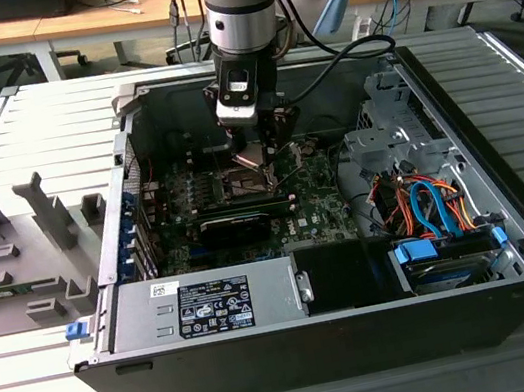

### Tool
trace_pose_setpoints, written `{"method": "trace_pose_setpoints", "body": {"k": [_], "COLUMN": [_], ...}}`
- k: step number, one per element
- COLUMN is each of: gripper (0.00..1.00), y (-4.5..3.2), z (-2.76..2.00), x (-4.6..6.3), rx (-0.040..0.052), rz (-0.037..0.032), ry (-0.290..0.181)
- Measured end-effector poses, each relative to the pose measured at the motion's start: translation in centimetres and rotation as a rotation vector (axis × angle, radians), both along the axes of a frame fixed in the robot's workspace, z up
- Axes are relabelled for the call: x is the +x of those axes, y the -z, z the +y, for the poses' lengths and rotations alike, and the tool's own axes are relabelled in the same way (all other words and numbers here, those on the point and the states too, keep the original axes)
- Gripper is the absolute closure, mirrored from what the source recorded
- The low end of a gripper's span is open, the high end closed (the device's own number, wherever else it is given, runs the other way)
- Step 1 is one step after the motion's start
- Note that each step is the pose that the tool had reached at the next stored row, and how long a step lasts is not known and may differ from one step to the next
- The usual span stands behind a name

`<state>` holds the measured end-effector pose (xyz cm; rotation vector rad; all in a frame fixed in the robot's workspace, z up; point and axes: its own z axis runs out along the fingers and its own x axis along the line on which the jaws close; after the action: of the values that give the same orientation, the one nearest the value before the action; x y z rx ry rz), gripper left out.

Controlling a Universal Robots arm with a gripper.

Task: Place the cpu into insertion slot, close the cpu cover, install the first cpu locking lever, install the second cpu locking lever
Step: 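Place the cpu into insertion slot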

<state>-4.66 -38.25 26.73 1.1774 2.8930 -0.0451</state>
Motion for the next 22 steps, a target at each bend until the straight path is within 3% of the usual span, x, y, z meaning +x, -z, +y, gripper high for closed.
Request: {"method": "trace_pose_setpoints", "body": {"k": [22], "gripper": [0.46], "y": [0.02], "z": [0.00], "x": [0.00], "rx": [-0.0023], "rz": [0.0000], "ry": [0.013]}}
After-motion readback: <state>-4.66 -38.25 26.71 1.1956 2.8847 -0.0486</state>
